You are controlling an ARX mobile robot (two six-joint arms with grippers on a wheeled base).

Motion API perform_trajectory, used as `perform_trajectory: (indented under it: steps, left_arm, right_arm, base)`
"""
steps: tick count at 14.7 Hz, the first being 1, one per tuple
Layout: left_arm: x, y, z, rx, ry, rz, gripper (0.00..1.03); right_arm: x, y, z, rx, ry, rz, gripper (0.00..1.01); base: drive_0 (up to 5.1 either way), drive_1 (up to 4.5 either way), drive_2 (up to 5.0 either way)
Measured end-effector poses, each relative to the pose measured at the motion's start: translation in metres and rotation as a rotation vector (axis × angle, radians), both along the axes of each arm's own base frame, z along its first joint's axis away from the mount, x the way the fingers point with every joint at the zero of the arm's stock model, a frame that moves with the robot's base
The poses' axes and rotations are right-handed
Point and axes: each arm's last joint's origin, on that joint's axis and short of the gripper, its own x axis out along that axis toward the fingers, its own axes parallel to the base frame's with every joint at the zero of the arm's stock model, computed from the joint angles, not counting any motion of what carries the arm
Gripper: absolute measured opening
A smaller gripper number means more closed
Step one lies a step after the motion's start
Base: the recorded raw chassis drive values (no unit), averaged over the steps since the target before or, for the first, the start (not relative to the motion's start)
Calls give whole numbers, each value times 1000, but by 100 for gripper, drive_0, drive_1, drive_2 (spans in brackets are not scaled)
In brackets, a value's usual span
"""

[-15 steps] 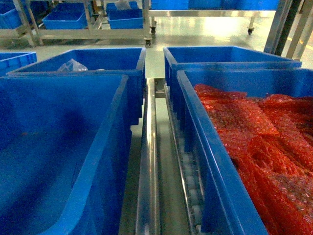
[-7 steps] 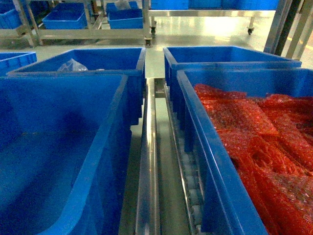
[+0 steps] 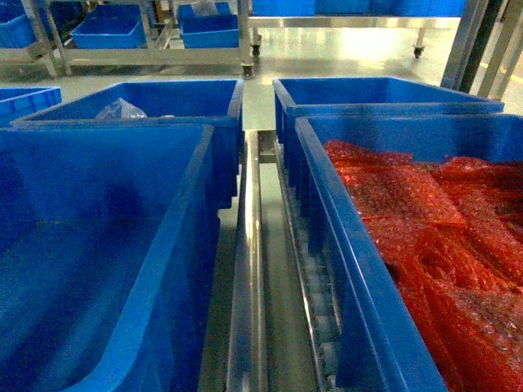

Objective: Pick blue part to blue bin on bottom shelf

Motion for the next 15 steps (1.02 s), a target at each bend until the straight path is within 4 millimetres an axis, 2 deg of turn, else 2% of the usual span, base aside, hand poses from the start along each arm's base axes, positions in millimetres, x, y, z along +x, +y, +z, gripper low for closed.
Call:
perform_trajectory:
  steps: [15]
  left_arm:
    - [0, 0, 0, 1, 0, 0, 98]
  right_arm:
    - [0, 0, 0, 0, 0, 0, 98]
  base:
    - [0, 0, 0]
